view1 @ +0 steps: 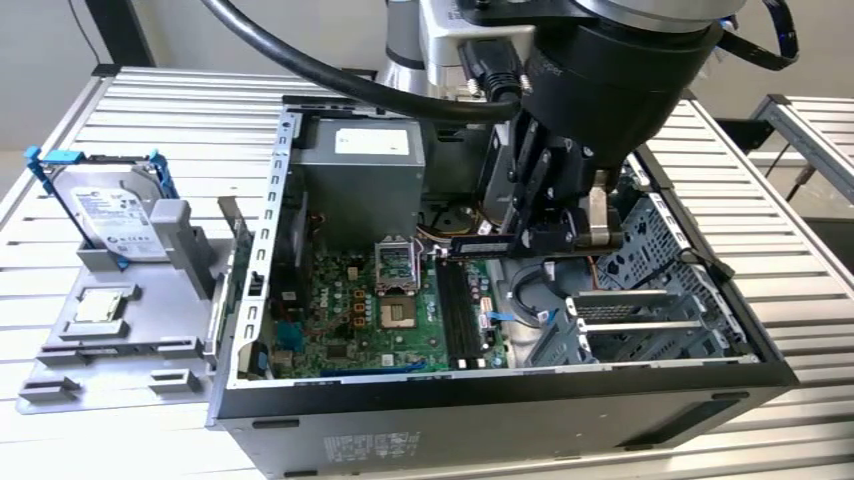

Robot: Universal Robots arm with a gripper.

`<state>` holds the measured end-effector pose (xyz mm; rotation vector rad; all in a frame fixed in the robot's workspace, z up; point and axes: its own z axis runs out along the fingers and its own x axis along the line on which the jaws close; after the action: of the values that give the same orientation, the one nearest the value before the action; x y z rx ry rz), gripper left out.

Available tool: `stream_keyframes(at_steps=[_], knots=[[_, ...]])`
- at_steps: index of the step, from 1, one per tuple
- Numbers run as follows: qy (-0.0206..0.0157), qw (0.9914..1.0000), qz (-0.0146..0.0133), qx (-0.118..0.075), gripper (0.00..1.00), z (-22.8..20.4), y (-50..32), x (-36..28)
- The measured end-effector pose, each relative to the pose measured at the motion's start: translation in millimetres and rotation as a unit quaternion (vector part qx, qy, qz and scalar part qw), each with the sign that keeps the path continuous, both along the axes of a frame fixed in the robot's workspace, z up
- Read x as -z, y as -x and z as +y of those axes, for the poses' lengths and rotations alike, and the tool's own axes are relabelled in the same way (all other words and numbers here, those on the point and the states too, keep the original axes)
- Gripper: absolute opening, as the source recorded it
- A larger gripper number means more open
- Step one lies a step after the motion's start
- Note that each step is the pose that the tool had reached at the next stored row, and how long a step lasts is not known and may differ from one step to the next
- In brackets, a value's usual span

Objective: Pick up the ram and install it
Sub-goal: 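Pick up the ram and move it above insertion slot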

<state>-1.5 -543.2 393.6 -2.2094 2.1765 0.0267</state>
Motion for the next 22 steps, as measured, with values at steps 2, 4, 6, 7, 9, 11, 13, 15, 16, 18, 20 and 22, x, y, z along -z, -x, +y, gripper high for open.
stream_keyframes(at_steps=[2, 4, 6, 7, 9, 11, 13, 15, 16, 18, 20, 22], knots=[[0.0, 1.0, 0.0, 0.0, 0.0, 0.0, -0.1, 0.0], [-0.0001, 1.0, 0.0, 0.0, 0.0, 0.3, -0.2, 0.1], [-0.0001, 1.0, 0.0, 0.001, 0.0, 5.2, -0.3, 0.1], [-0.0001, 1.0, -0.0001, 0.001, 0.0, 9.6, -0.3, 0.1], [0.0, 1.0, 0.0, 0.001, 0.0, 18.4, -0.2, 0.0], [0.0, 1.0, 0.0, 0.001, 0.0, 27.3, -0.2, 0.0], [-0.0001, 1.0, 0.0, 0.001, 0.0, 36.5, -0.2, 0.0], [0.0, 1.0, 0.0, 0.001, 0.0, 45.9, -0.2, 0.0], [0.0, 1.0, 0.0, 0.001, 0.0, 50.1, -0.2, 0.0], [0.0, 1.0, 0.0, 0.001, 0.0, 59.5, -0.2, 0.0], [0.0, 1.0, 0.0, 0.001, 0.0, 68.7, -0.2, 0.0], [0.0, 1.0, 0.0, 0.001, 0.0, 77.5, -0.2, 0.0]])
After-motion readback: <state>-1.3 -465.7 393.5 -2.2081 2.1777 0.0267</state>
